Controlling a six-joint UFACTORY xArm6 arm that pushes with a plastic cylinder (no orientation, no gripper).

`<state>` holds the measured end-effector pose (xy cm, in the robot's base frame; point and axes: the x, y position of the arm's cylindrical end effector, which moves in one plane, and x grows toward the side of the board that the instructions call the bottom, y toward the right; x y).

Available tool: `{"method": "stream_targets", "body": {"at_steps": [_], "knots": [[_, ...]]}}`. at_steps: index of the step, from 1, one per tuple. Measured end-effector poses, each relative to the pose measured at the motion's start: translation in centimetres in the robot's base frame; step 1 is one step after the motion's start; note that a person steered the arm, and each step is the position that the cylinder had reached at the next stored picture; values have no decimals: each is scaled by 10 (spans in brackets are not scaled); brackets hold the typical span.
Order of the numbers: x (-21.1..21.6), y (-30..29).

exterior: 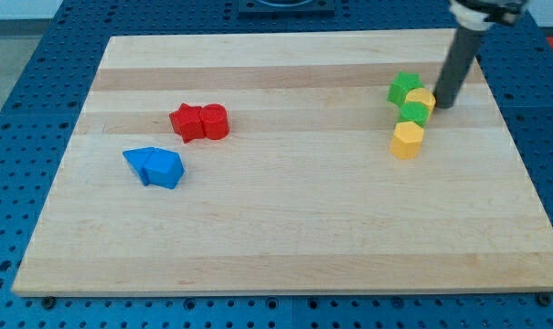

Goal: Keep yellow heart at bottom left to yellow hexagon

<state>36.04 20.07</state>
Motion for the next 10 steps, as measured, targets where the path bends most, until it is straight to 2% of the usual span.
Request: {"method": "stream_targets", "body": {"at_steps": [2, 3, 4, 5, 6, 7, 8, 10], "knots": [[0, -90], [0, -108], [18, -116], [55, -119], [45, -119], [8, -122], [13, -153], [127, -166]]}}
